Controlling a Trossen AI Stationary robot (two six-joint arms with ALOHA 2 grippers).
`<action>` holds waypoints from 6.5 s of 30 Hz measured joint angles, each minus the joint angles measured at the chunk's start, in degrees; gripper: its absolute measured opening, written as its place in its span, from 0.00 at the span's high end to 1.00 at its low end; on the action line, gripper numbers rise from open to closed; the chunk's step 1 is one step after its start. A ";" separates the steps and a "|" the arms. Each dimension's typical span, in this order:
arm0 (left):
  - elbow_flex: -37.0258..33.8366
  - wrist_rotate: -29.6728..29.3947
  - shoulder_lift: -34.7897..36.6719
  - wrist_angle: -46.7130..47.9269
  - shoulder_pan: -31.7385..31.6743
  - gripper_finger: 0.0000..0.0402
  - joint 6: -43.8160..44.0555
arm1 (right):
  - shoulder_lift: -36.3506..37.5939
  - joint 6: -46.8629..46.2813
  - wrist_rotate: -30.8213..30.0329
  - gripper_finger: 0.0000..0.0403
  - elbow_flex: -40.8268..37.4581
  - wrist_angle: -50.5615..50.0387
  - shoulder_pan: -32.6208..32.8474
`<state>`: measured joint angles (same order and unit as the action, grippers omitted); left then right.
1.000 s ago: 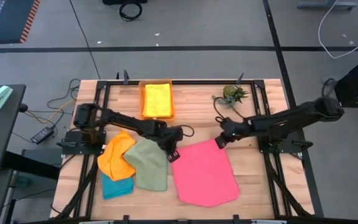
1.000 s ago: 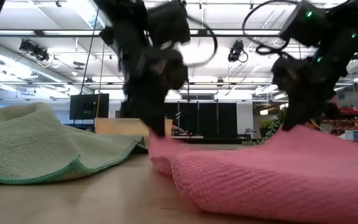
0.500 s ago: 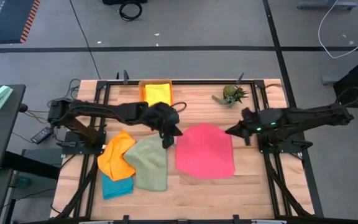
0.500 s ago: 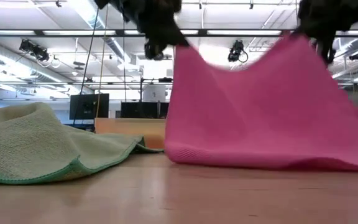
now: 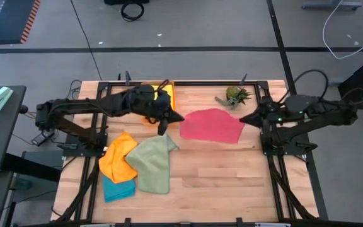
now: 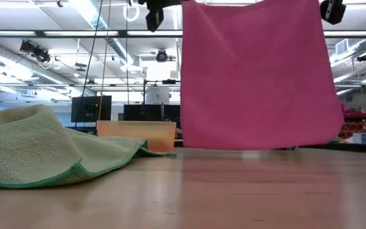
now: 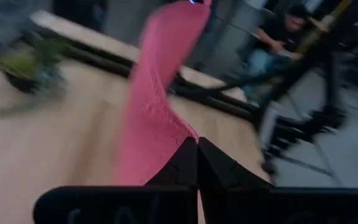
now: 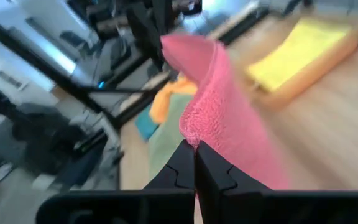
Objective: Fold microfiber towels
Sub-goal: Fold the pink microfiber cloth
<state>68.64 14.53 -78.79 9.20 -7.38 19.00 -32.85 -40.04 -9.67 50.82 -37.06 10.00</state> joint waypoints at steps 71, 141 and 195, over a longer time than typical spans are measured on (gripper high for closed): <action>0.02 -8.53 -38.41 -19.03 19.06 0.96 18.22 | -17.02 -30.48 -17.84 0.99 -23.29 -22.69 33.53; -0.09 -9.38 -33.80 -12.09 25.10 0.96 17.47 | -47.11 6.03 -10.58 1.00 -12.46 26.80 -2.82; 0.09 -9.90 -42.94 -16.91 12.41 0.99 8.64 | -65.84 -8.62 0.93 1.00 -4.62 36.31 15.65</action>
<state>68.73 4.63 -121.73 -7.70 5.04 27.63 -98.69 -48.66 -8.74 46.19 -0.75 25.65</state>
